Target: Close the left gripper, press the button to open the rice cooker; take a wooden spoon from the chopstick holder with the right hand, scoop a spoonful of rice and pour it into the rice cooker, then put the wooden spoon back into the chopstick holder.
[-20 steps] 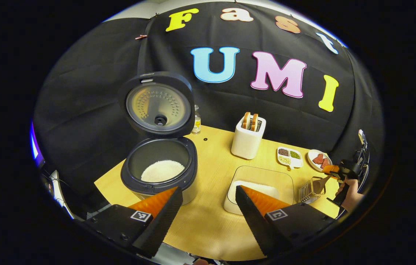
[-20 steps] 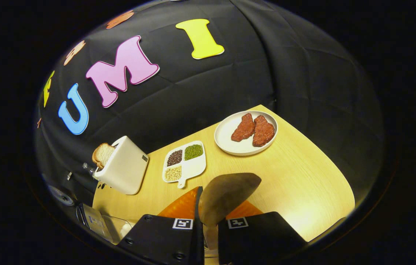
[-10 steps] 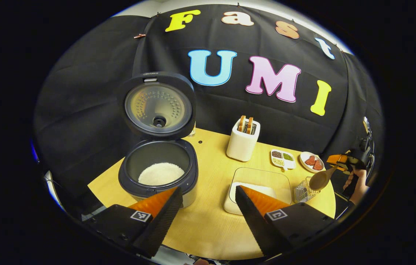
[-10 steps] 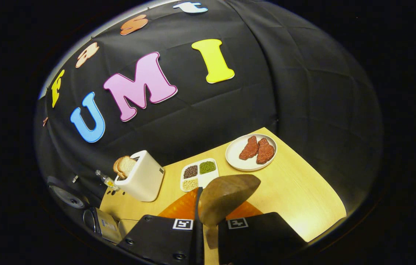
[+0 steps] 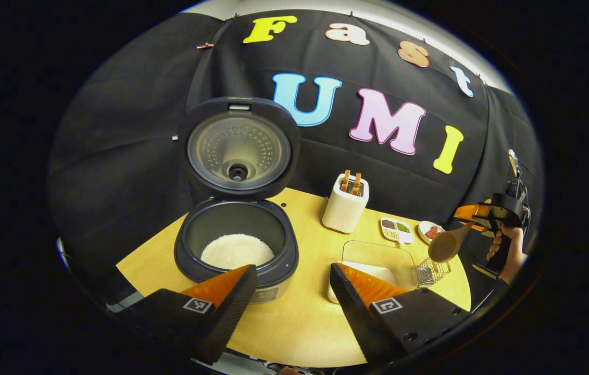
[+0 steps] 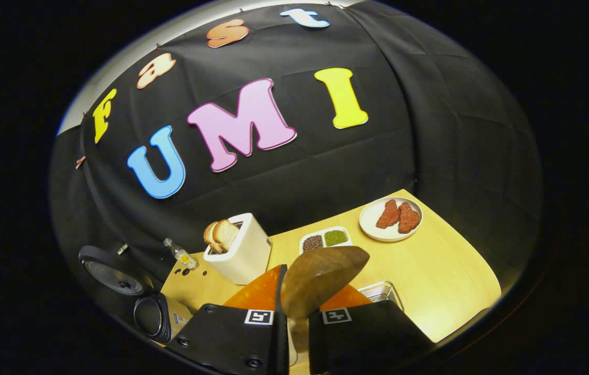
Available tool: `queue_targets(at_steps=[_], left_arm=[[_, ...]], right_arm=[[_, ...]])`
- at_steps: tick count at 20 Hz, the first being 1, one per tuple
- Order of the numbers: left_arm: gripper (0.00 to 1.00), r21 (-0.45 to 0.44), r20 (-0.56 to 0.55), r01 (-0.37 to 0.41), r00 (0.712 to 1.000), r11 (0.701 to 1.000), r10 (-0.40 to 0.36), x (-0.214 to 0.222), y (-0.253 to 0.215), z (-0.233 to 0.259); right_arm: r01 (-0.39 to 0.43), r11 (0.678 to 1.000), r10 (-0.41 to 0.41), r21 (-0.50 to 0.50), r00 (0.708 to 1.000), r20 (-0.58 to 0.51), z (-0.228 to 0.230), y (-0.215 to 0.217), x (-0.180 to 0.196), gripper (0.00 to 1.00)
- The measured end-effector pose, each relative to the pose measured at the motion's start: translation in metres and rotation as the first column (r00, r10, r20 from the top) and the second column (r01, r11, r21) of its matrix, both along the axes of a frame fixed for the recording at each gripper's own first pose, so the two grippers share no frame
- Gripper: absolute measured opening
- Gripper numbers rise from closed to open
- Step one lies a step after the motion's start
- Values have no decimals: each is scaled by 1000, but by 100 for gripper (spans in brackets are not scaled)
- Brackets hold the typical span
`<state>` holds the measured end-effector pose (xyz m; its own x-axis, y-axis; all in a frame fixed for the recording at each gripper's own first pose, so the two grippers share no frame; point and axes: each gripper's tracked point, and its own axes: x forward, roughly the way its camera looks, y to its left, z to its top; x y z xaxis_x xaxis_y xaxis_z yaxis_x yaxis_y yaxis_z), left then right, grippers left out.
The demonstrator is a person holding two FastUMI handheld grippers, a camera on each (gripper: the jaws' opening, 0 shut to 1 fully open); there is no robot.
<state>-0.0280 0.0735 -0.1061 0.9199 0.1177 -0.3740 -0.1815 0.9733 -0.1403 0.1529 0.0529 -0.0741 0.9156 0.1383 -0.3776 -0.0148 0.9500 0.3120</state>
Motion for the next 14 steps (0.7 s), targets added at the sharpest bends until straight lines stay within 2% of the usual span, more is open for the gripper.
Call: queue_targets(at_steps=[5,9,10,11,12,14], left_arm=[[95,-21,0,48,999,999,-48,2,18,-8],[95,-18,-17,102,995,995,-102,6,23,-22],[95,-15,-26,108,994,994,-109,8,24,-27],[95,-15,-35,115,993,993,-115,8,24,-34],[95,-18,-40,122,992,992,-123,8,24,-37],[95,-31,-53,136,989,990,-138,6,22,-46]], right_arm=[[-63,998,62,-25,997,-39,-30,55,-7,19],[-103,987,94,-127,993,-71,-72,77,-7,19],[-116,980,104,-160,991,-82,-83,81,-7,19],[-131,972,114,-198,989,-96,-96,83,-8,14],[-147,960,124,-237,986,-108,-107,85,-9,19],[-183,933,145,-311,979,-143,-130,88,-15,19]])
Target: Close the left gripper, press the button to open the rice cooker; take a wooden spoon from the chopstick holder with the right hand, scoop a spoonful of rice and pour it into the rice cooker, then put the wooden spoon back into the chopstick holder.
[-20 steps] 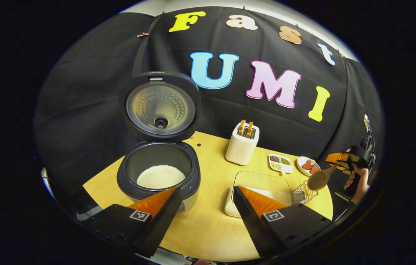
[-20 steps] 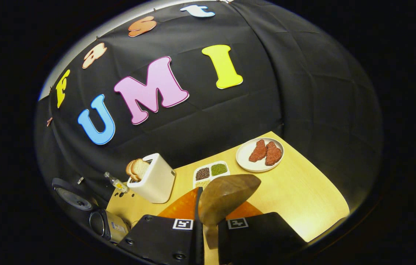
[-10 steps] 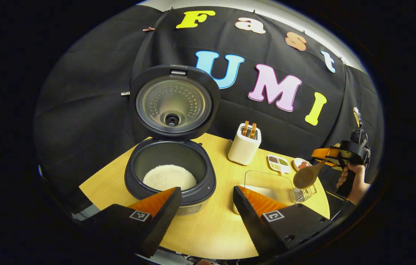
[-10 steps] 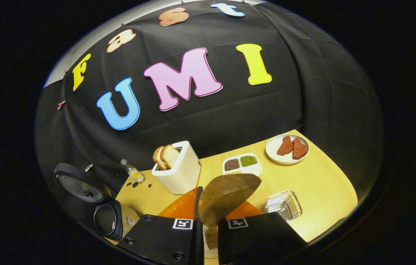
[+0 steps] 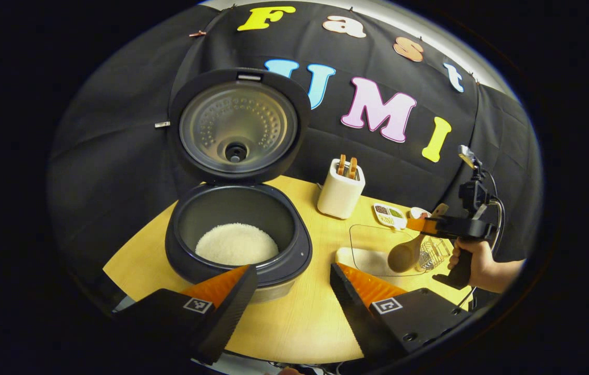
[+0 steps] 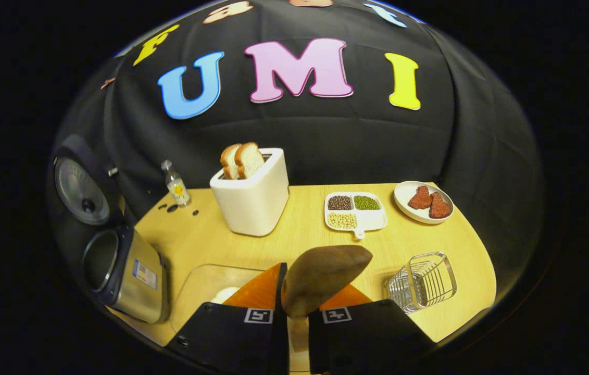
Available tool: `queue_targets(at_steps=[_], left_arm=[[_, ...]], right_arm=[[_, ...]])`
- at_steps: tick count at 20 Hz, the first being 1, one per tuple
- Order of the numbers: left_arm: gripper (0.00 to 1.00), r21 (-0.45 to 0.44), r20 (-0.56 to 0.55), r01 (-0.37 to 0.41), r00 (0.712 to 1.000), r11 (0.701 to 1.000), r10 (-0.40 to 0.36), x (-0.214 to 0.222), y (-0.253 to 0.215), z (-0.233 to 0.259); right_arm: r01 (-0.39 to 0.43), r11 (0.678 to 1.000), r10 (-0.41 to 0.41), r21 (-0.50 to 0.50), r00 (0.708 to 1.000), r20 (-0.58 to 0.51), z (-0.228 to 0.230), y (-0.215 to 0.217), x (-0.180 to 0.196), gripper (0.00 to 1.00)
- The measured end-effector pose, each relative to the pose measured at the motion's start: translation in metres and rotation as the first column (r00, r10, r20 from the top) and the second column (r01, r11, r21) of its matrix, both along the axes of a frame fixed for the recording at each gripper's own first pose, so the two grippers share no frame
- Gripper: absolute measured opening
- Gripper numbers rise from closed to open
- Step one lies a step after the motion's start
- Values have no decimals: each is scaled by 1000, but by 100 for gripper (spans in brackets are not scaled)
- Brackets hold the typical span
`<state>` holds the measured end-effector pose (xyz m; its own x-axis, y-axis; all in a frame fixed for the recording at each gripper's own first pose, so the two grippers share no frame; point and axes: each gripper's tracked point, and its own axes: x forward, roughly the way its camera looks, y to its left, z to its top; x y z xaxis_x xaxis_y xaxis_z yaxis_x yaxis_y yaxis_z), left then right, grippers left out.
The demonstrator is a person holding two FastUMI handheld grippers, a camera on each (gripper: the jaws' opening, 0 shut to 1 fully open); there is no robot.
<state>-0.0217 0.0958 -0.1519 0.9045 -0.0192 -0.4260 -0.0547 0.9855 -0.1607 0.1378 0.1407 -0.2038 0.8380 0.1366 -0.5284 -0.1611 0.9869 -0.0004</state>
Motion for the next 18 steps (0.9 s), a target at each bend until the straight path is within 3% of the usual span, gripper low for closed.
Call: queue_targets(at_steps=[2,9,18], left_arm=[[95,-10,-14,6,1000,1000,-6,-1,1,-7],[95,-25,-14,-39,999,999,39,-2,25,-10],[95,-40,-5,-80,997,996,80,-7,42,-6]], right_arm=[[-9,1000,8,-25,999,-45,-21,5,-9,19],[43,986,-10,164,981,-196,-43,55,-25,19],[85,952,10,294,952,-306,-40,99,-27,19]])
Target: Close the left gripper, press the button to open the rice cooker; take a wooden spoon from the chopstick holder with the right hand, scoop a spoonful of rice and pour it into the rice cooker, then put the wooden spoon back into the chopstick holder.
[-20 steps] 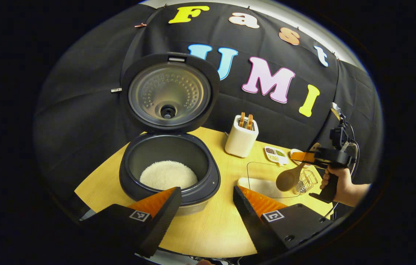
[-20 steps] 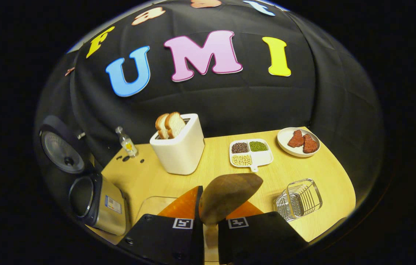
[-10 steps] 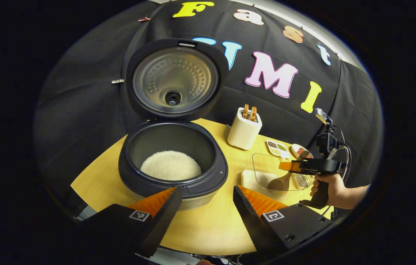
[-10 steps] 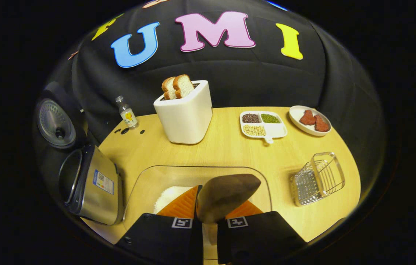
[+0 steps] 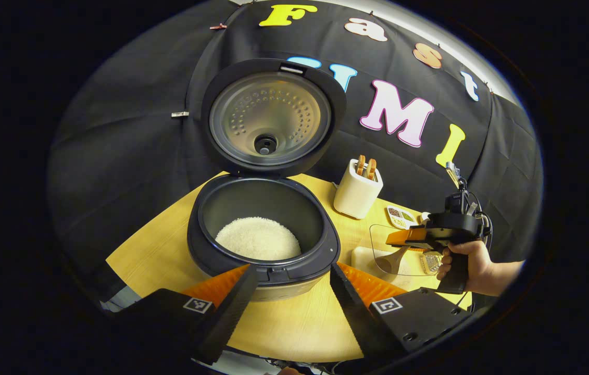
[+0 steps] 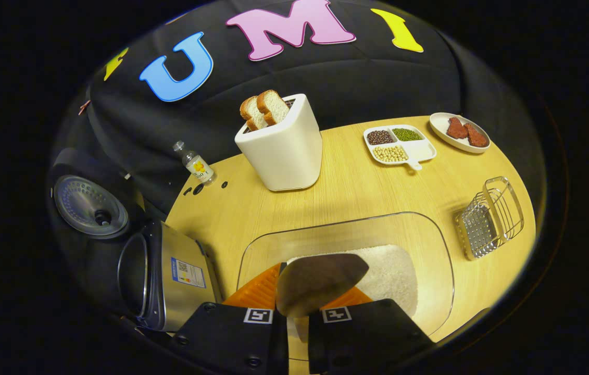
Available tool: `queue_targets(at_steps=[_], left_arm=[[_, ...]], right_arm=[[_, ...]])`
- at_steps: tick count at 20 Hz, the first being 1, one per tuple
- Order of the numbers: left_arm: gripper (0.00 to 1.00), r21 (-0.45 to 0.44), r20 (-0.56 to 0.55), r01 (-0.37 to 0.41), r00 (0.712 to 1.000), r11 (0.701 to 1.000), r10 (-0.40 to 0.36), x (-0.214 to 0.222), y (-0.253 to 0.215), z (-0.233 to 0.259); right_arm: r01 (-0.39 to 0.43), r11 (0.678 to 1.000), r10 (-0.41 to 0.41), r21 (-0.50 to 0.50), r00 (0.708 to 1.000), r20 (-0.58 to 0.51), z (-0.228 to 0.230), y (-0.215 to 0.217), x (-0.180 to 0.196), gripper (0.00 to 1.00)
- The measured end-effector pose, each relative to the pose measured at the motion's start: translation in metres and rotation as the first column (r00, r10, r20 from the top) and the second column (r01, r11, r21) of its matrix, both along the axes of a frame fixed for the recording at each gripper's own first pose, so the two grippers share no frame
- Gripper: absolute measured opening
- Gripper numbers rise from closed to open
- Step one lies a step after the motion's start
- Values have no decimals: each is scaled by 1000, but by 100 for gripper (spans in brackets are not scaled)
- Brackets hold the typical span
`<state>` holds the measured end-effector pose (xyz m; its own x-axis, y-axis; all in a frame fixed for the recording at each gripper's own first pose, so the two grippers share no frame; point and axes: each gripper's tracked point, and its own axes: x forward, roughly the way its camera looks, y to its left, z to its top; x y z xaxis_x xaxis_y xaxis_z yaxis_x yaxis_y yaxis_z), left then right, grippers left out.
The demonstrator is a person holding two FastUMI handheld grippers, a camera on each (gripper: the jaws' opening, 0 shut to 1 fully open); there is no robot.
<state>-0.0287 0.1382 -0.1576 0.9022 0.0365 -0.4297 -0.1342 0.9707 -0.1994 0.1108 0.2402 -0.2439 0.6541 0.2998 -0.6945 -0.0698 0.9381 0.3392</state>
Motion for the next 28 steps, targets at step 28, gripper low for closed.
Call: queue_targets(at_steps=[28], left_arm=[[95,60,103,-65,993,996,59,-44,4,32]], right_arm=[[346,821,-297,455,938,-178,99,-60,-15,19]])
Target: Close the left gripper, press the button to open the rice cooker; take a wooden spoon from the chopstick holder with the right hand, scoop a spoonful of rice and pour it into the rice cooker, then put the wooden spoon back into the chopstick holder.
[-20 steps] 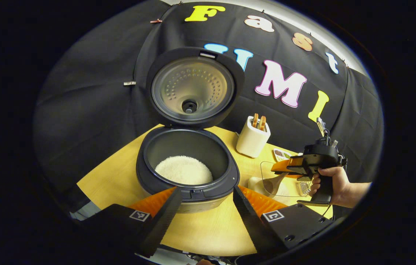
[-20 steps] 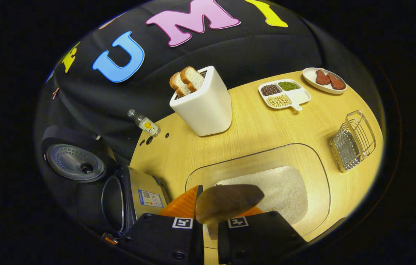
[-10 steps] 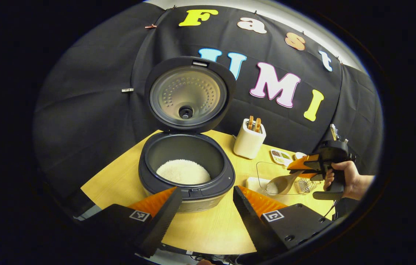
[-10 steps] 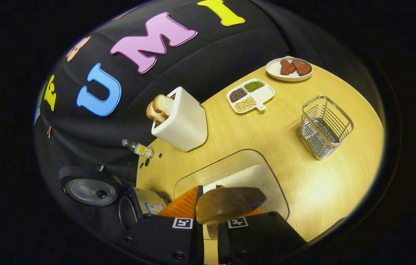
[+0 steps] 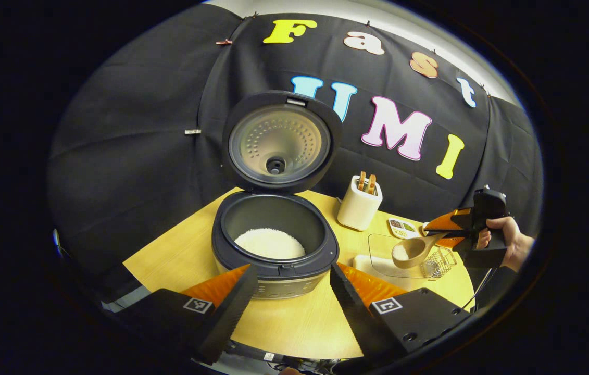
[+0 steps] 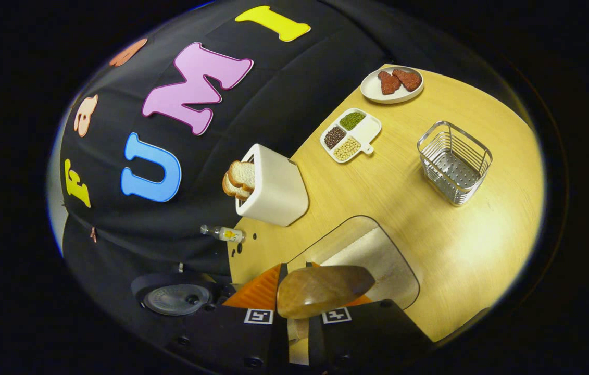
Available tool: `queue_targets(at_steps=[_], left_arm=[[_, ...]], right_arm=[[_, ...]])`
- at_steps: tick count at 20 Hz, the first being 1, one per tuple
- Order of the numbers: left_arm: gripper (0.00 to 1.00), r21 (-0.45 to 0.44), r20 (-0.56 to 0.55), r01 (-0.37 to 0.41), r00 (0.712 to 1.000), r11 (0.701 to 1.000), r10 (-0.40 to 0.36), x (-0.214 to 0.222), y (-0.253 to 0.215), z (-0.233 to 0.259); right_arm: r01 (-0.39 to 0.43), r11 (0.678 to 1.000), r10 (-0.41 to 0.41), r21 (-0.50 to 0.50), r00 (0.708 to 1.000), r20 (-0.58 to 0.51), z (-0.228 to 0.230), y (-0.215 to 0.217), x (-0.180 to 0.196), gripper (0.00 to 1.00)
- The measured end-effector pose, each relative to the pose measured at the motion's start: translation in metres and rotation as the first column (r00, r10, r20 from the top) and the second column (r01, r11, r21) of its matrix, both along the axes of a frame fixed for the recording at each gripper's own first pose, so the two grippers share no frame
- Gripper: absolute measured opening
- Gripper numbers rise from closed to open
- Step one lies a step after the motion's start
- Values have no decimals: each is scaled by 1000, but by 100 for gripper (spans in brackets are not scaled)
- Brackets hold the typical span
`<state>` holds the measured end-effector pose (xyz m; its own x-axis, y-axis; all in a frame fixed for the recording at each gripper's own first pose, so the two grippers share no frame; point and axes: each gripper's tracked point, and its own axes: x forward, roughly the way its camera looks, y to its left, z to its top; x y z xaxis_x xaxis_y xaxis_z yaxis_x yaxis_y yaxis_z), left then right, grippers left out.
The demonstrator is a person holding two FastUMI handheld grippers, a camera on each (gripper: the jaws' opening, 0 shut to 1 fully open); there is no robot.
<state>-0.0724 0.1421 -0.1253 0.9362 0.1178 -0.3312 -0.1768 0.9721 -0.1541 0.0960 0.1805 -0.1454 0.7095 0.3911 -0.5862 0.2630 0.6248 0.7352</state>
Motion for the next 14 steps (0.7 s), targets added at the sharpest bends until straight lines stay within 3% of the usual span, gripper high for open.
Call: queue_targets(at_steps=[3,4,5,7,14], left_arm=[[95,2,13,-15,1000,1000,15,-7,5,3],[95,-1,17,-21,1000,1000,21,-9,7,4],[95,-7,22,-27,999,1000,27,-12,9,3],[95,-25,29,-42,999,999,43,-18,13,0],[95,-65,33,-114,993,991,117,-33,34,-7]], right_arm=[[-28,996,27,87,1000,8,24,32,-2,19],[-38,993,37,109,999,12,32,44,-2,14],[-53,990,52,131,999,14,38,57,-2,19],[-84,982,82,167,996,14,49,85,-4,19],[-230,963,219,141,972,87,75,180,-11,19]])
